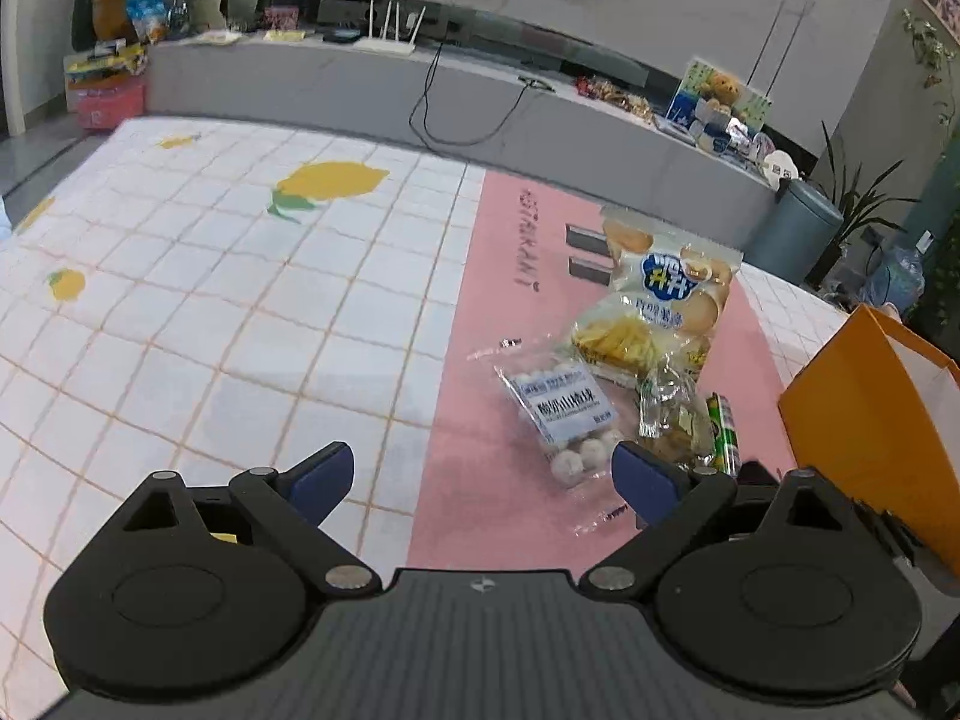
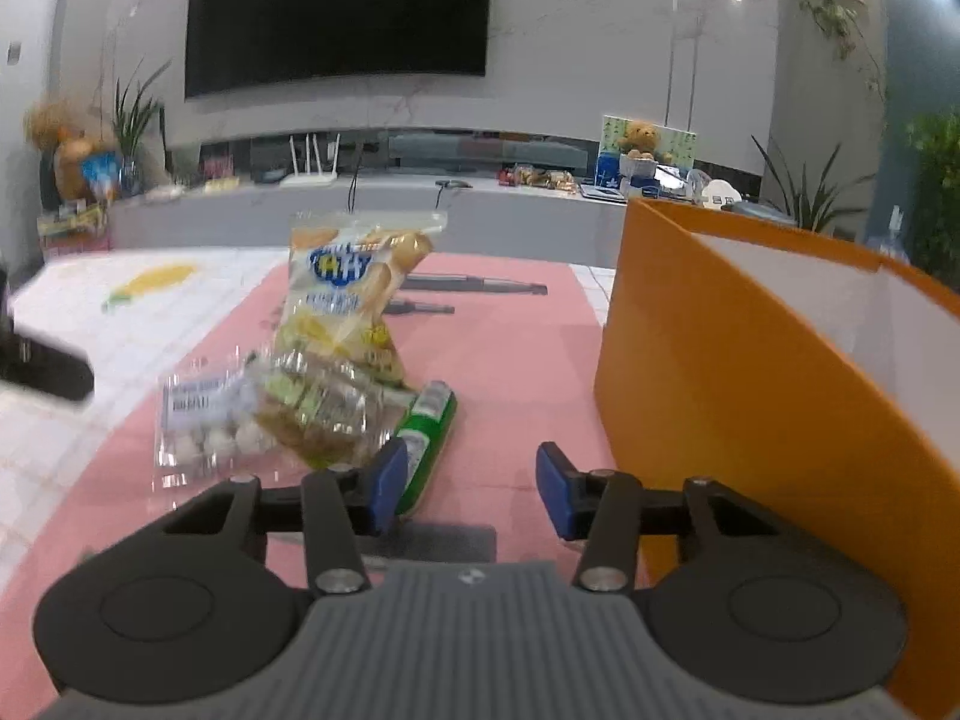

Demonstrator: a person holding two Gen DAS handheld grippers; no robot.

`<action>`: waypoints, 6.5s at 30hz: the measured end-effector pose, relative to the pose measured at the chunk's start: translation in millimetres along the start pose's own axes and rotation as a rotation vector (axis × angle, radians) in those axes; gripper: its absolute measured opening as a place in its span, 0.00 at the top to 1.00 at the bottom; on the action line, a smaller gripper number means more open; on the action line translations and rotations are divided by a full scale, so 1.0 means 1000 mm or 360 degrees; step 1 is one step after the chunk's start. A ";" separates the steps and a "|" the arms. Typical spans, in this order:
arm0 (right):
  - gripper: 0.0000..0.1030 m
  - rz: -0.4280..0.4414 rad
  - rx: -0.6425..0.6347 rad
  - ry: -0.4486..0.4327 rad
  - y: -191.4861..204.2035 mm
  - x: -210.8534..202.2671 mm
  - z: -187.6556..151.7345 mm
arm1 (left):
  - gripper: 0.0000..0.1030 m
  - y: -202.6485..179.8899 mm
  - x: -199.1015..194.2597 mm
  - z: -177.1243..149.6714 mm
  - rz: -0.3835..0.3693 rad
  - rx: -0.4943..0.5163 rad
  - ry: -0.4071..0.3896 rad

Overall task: Organize snacks
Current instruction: 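Grasp the green snack tube with the right tool, then grasp the clear yogurt hawthorn ball pack with the left tool while the right holds the tube, then carry the green tube into the box and open the right tool while the left carries the pack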

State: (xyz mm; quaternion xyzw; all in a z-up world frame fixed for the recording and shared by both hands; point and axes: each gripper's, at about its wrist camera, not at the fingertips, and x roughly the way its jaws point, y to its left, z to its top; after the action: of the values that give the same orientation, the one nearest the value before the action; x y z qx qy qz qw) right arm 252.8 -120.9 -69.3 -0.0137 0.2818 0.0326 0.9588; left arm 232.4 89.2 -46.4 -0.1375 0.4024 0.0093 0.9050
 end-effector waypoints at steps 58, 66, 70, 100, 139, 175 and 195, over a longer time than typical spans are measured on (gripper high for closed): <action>0.79 0.0065 -0.0110 0.0211 0.016 -0.045 -0.035 | 0.00 -0.016 -0.013 -0.018 -0.0141 0.0118 0.0071; 0.80 0.0055 -0.0121 0.0178 0.017 -0.050 -0.035 | 0.00 -0.017 -0.009 -0.018 -0.0163 0.0131 0.0086; 0.80 0.0063 -0.0176 0.0103 0.022 -0.059 -0.029 | 0.00 -0.020 -0.005 -0.009 -0.0188 0.0131 0.0066; 0.80 0.0160 -0.0104 0.0137 0.019 -0.066 -0.027 | 0.00 -0.035 0.084 0.032 -0.0058 0.0019 0.0224; 0.80 0.0186 -0.0029 0.0017 0.011 -0.090 -0.010 | 0.09 -0.009 0.023 0.031 -0.0187 0.0126 0.0064; 0.80 0.0165 -0.0115 0.0020 0.012 -0.085 -0.009 | 0.36 -0.020 0.079 0.024 0.0001 0.0461 0.0105; 0.80 0.0257 -0.0042 -0.0114 -0.003 -0.119 0.015 | 0.36 -0.005 -0.008 0.008 -0.0036 0.0245 0.0051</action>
State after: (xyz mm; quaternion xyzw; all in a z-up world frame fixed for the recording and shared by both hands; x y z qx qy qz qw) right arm 160.8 -130.3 7.5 -0.0024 0.2472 0.1140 0.9622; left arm 233.5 87.5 -33.8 -0.0723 0.4147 -0.0341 0.9064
